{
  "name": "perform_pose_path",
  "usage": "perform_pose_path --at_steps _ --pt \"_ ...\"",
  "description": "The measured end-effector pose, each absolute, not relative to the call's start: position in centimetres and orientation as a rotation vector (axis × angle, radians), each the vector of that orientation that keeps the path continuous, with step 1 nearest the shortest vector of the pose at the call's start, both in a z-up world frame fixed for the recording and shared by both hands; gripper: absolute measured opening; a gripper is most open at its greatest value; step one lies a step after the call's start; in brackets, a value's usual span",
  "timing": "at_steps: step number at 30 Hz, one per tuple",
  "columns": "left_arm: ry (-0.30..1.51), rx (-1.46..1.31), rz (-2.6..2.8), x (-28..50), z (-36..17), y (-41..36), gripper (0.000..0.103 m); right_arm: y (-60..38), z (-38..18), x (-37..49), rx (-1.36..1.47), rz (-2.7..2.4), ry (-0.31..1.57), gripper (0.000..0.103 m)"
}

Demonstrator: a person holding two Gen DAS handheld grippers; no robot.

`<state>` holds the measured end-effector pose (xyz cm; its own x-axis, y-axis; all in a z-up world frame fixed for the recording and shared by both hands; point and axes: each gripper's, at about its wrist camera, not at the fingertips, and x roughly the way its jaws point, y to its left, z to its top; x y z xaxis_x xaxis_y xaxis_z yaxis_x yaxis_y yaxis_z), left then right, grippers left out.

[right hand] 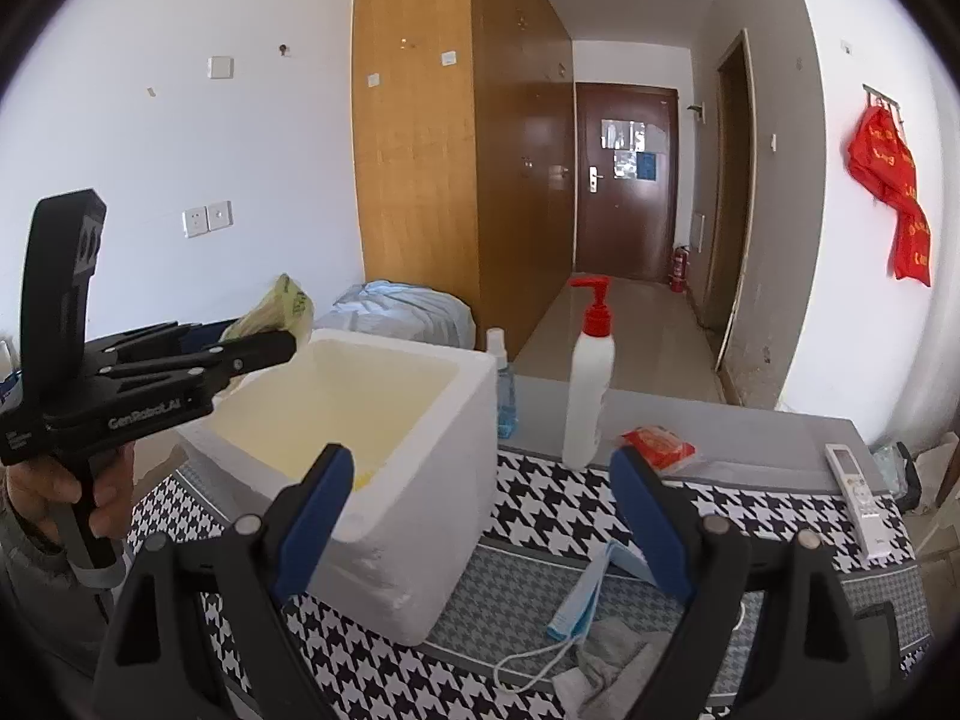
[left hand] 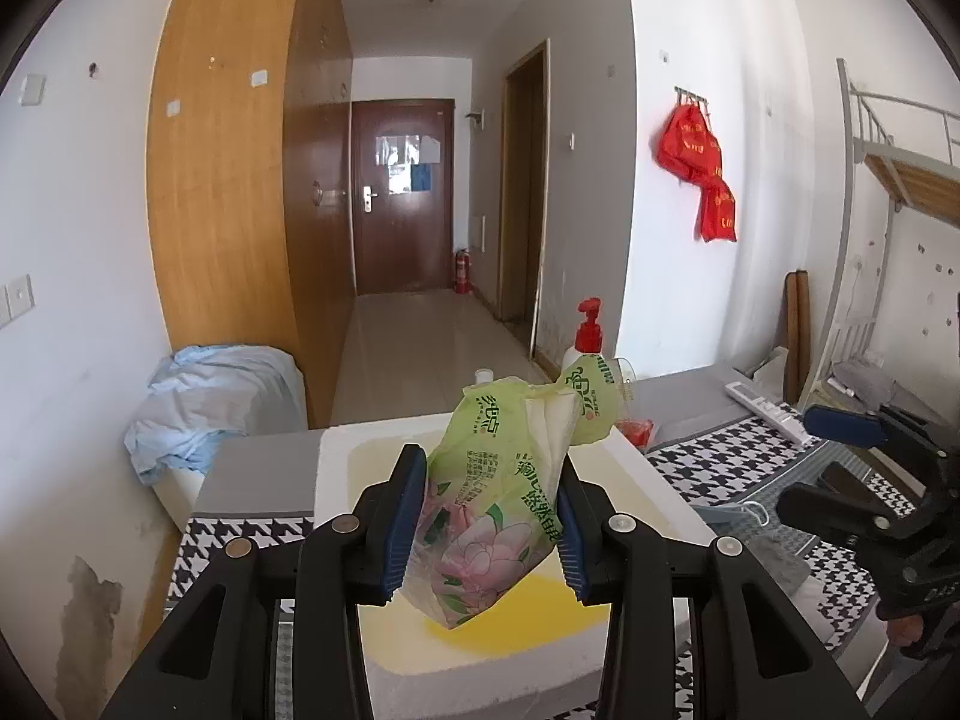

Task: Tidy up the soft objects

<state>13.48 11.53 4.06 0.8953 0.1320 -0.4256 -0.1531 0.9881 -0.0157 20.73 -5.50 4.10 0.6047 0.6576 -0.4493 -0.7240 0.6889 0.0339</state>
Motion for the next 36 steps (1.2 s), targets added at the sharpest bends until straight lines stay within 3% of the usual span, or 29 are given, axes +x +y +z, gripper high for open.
perform_pose_path --at_steps 4,6,11,16,36 --pt "0.466 -0.051 0.150 14.6 3.7 11.6 0.044 -6.0 4.0 20.8 -0.154 0.795 0.454 0.090" --pt "0.477 -0.048 0.158 14.9 3.4 11.8 0.049 -6.3 3.9 20.9 -0.150 0.790 0.456 0.090" --pt "0.462 -0.038 0.180 14.8 3.5 11.3 0.087 -6.8 3.7 20.8 -0.146 0.787 0.454 0.090" --pt "0.432 -0.042 0.187 14.2 3.9 10.9 0.100 -7.3 3.8 20.9 -0.136 0.782 0.450 0.090" --pt "0.344 -0.040 0.171 9.8 5.8 7.9 0.102 -9.9 4.9 18.1 -0.106 0.783 0.391 0.095"
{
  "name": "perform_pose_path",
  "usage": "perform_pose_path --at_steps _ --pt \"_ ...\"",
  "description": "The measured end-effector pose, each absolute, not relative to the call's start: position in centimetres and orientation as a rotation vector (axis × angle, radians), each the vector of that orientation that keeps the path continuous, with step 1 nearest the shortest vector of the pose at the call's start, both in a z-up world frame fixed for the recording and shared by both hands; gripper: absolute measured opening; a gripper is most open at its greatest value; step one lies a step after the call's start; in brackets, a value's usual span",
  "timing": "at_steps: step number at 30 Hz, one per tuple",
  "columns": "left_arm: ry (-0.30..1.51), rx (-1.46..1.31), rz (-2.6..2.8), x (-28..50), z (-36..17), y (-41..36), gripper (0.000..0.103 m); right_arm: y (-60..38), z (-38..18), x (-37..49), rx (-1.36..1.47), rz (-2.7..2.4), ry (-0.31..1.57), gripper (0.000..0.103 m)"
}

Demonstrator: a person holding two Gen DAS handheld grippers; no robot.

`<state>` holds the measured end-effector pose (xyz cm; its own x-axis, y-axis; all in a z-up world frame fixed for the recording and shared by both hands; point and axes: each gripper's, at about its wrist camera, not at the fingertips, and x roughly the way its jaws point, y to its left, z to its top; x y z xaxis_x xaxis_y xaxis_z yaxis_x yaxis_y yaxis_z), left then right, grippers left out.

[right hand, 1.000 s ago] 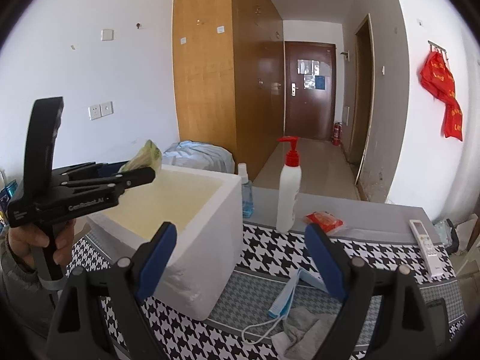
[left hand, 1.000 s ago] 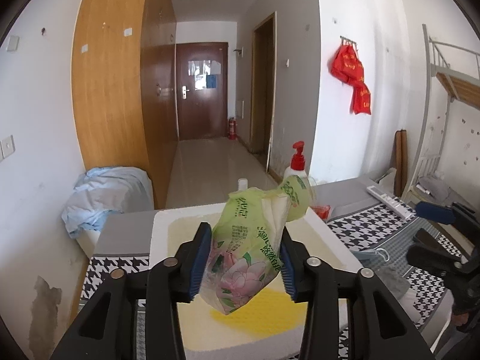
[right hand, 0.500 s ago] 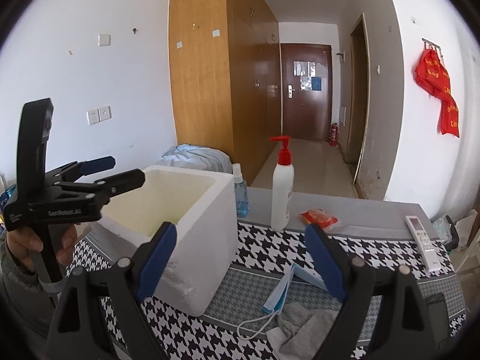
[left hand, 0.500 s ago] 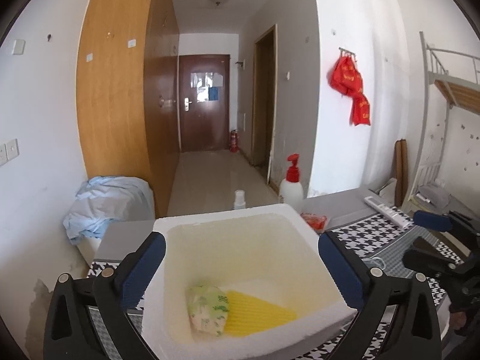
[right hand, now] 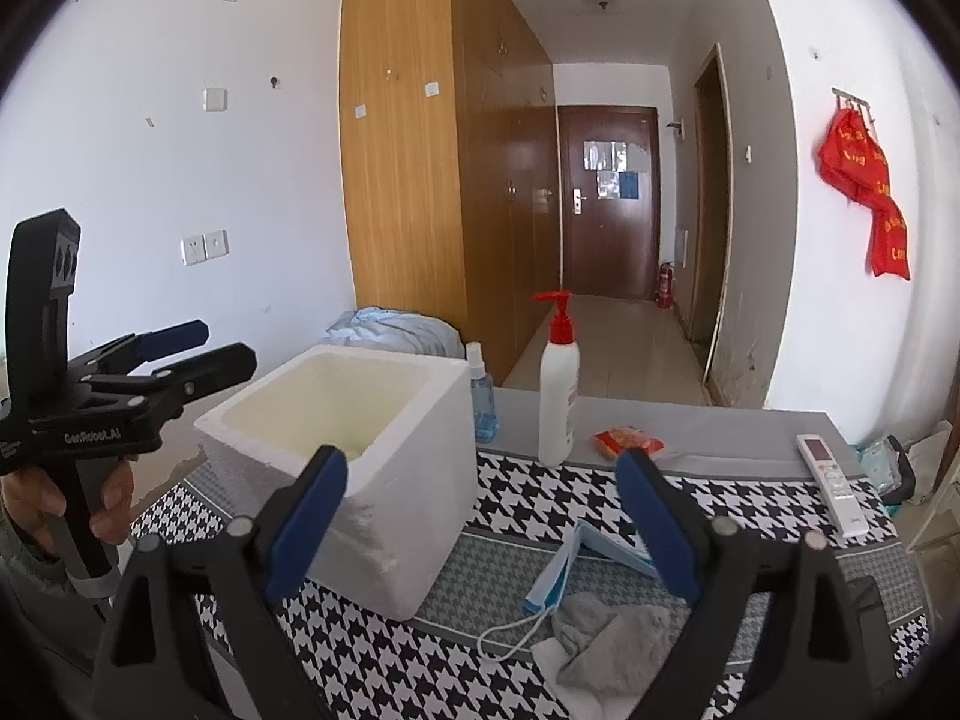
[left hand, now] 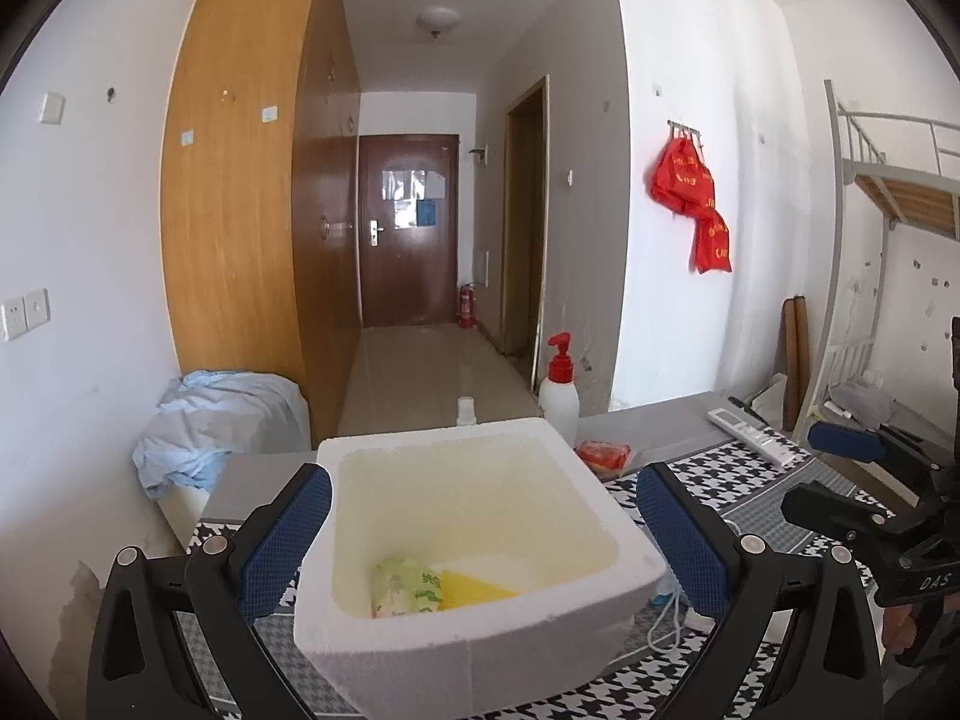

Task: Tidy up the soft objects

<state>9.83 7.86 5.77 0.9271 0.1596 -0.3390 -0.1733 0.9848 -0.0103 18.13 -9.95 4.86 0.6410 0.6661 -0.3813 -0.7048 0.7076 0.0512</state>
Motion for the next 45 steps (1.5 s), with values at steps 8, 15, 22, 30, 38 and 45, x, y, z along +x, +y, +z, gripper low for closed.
perform_pose_path --at_steps 8,15,22,30,38,45 --pt "0.323 -0.033 0.166 8.3 6.2 6.9 0.102 -10.8 5.3 16.7 -0.101 0.782 0.364 0.096" --pt "0.319 -0.039 0.161 7.2 5.8 6.4 0.102 -11.4 5.6 15.4 -0.101 0.777 0.340 0.101" --pt "0.293 -0.028 0.147 5.5 5.9 5.4 0.102 -12.0 5.7 14.3 -0.110 0.769 0.319 0.101" --pt "0.268 -0.011 0.153 4.3 5.7 4.7 0.102 -12.7 5.7 13.6 -0.108 0.757 0.306 0.101" --pt "0.269 -0.017 0.151 4.4 4.9 4.4 0.102 -13.3 5.2 13.1 -0.110 0.738 0.302 0.101" --pt "0.271 -0.029 0.144 4.5 3.9 4.2 0.102 -13.5 4.6 12.8 -0.113 0.735 0.301 0.101"
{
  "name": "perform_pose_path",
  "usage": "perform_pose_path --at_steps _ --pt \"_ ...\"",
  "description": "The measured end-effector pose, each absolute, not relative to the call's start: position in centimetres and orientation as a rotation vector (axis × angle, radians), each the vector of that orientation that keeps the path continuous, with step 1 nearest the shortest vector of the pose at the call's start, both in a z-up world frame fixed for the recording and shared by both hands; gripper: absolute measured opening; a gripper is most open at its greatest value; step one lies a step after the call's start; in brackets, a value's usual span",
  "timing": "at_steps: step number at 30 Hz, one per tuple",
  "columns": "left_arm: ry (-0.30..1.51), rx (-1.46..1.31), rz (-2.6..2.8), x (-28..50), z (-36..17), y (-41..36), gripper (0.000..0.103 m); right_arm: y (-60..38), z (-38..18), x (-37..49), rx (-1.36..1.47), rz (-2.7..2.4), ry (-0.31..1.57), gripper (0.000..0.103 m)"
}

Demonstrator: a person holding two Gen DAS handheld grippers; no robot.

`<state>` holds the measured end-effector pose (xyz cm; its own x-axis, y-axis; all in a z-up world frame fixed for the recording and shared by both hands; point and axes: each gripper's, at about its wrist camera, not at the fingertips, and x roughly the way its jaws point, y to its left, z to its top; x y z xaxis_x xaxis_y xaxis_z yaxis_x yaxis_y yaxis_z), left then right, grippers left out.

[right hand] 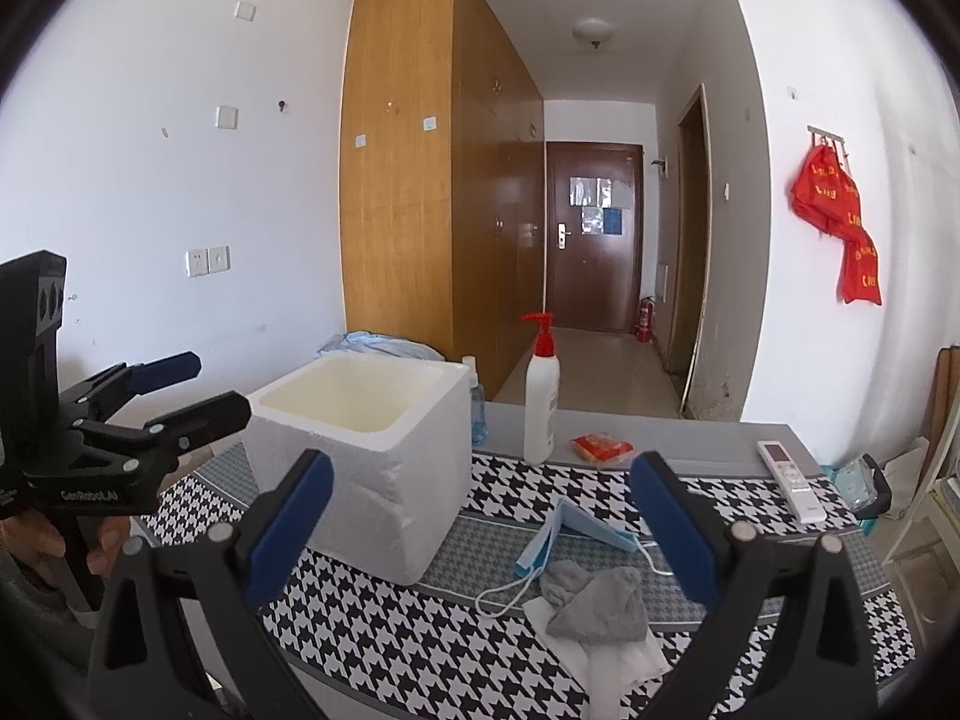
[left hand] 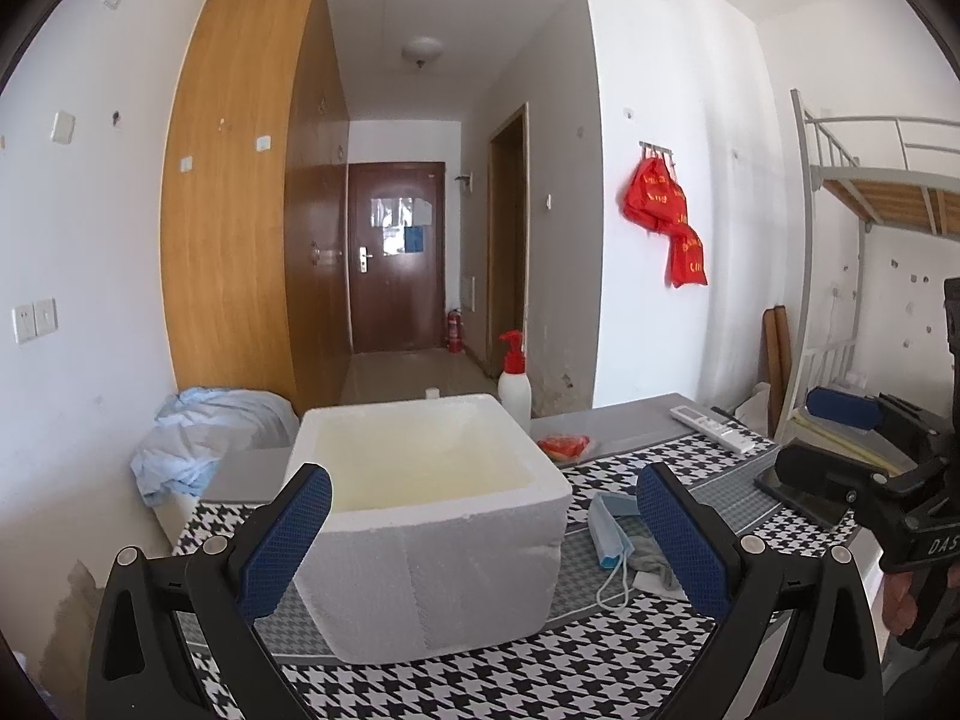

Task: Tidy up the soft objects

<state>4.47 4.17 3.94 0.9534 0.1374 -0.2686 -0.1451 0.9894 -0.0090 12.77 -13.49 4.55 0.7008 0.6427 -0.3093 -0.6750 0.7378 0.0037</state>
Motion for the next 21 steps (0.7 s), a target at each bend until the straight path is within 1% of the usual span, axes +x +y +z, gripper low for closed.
perform_pose_path --at_steps 21 --pt "0.299 -0.046 0.119 4.5 1.4 3.7 0.102 -15.0 2.4 13.2 -0.105 0.669 0.342 0.101"
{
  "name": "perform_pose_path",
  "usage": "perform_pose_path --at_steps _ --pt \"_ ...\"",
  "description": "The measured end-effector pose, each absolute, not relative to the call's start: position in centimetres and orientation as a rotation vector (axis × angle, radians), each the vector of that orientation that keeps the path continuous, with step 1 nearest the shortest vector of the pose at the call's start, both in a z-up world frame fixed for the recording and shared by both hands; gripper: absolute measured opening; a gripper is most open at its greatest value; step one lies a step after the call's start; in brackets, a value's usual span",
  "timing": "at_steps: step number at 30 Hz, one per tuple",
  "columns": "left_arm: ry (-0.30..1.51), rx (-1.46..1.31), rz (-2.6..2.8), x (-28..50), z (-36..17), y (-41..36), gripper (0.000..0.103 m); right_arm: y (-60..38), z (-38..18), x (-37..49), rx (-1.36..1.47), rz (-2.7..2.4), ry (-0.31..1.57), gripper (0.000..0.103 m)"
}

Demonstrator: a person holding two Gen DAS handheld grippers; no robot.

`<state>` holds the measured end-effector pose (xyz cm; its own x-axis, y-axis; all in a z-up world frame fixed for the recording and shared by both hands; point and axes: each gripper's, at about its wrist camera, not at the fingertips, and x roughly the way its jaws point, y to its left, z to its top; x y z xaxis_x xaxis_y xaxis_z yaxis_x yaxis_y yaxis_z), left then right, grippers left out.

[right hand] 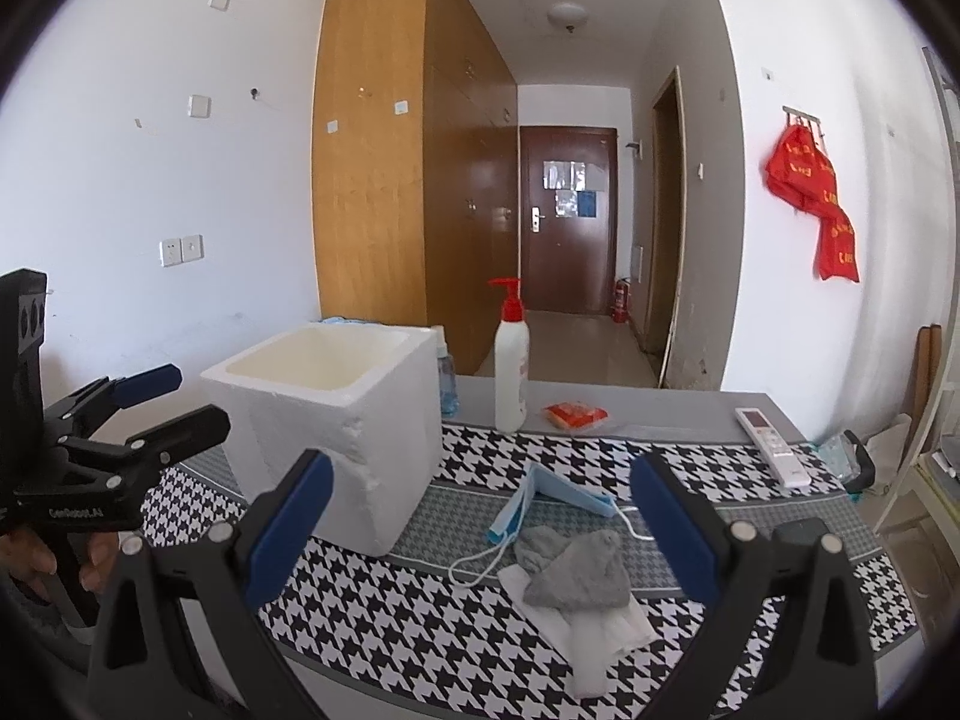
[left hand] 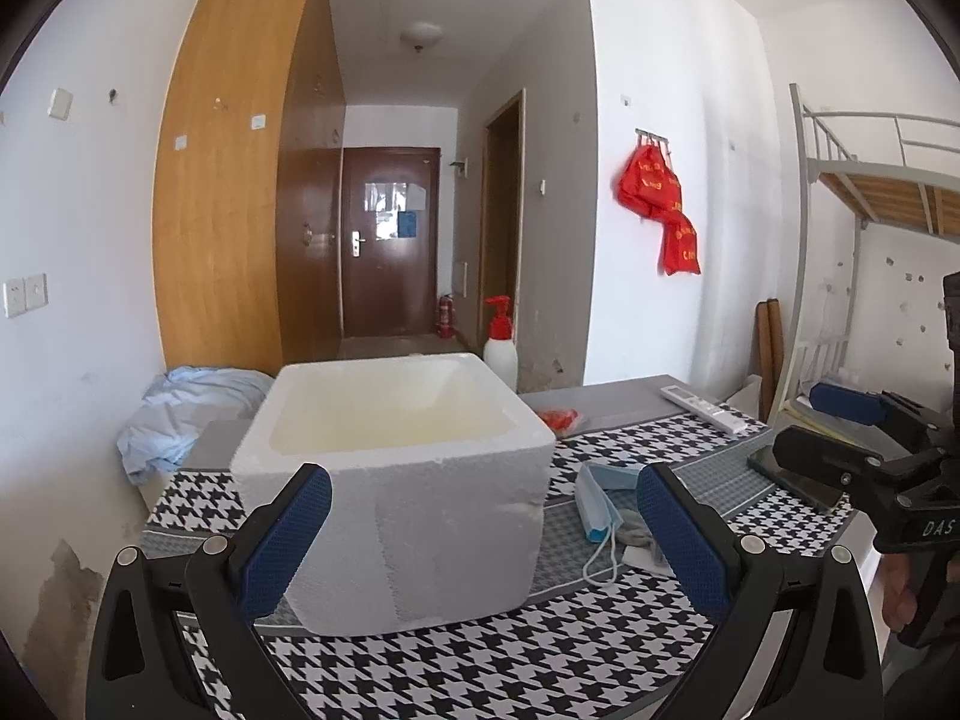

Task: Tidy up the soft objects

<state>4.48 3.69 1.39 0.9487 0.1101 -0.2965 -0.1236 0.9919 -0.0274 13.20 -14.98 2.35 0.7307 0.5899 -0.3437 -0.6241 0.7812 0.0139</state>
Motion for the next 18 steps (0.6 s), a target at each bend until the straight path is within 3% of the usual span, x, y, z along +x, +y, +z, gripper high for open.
perform_pose_path --at_steps 18 --pt "0.341 -0.050 0.060 5.8 -0.1 2.2 0.102 -16.9 0.7 13.7 -0.103 0.600 0.373 0.101"
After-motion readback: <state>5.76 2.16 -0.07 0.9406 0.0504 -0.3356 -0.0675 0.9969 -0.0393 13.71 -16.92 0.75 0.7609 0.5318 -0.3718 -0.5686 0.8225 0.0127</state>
